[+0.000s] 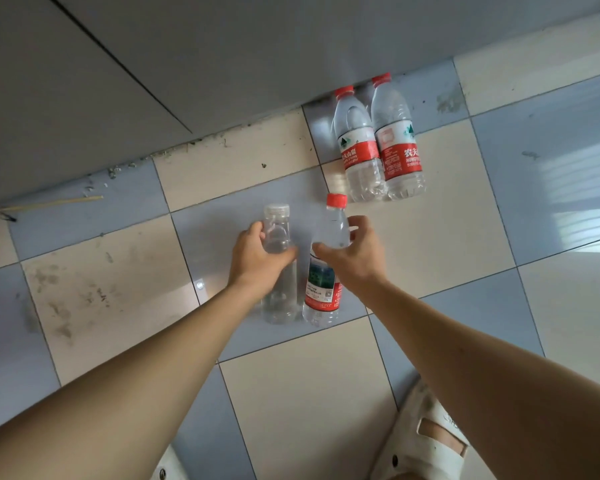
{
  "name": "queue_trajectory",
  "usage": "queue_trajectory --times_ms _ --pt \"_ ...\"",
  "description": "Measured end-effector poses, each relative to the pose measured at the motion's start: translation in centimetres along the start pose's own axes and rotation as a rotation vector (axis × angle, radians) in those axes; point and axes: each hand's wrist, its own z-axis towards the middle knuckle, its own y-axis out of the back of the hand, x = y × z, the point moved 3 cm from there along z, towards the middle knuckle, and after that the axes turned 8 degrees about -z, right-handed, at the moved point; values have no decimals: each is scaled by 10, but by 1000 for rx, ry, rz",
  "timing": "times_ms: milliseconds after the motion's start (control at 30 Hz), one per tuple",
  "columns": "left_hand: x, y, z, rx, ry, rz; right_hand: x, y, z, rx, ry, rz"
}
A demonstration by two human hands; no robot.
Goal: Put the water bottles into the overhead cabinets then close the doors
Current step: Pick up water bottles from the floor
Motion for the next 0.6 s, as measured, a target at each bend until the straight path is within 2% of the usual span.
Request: queue_trajectory --times_ms 333,467,600 --pt "-64 46 -15 -107 -366 -20 66 43 -42 -161 332 -88" --pt "-60 44 -17 -95 -420 -34 71 42 -46 -201 370 -85" --pt "-41 44 -24 -127 -393 -59 70 31 -46 -156 426 -110"
